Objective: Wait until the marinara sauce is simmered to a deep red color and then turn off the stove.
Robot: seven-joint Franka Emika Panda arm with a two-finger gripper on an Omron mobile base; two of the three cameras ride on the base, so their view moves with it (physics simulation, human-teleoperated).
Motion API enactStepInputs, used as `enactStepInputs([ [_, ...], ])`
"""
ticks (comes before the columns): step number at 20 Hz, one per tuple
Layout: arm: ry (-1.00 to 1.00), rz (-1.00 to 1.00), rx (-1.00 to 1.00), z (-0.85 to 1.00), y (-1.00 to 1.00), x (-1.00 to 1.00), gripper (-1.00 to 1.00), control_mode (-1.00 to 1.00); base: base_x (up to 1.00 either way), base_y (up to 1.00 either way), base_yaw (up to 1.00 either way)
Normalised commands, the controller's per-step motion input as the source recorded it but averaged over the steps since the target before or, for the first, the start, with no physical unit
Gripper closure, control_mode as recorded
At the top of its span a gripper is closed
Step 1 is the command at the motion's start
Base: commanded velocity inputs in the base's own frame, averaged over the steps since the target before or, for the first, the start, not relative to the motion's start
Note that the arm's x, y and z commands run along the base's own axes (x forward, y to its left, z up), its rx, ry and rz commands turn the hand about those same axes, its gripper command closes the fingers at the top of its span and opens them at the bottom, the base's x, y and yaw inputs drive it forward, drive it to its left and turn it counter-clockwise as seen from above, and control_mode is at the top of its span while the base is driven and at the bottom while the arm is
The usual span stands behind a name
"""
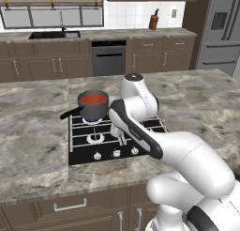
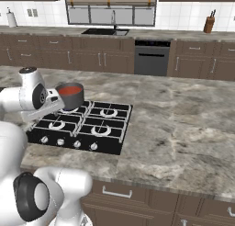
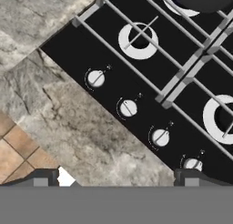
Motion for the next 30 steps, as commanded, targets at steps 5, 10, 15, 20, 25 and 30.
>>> enactStepInputs([
  [5,0.01,0.20,0.00,-0.36,0.00,0.00,-1.00,-1.00,0.00,0.00,0.00],
  [10,0.07,0.16,0.00,-0.40,0.00,0.00,-1.00,-1.00,0.00,0.00,0.00],
  [15,0.09,0.15,-0.02,-0.42,0.02,0.00,-1.00,-1.00,0.00,0.00,0.00],
  [20,0.10,0.15,-0.07,-0.31,0.11,0.01,-1.00,-1.00,0.00,0.00,0.00],
  [25,0.05,0.13,-0.03,-0.27,0.13,0.05,-1.00,-1.00,0.00,0.00,0.00],
  [30,0.00,0.13,-0.03,-0.20,0.05,0.10,-1.00,-1.00,0.00,0.00,0.00],
])
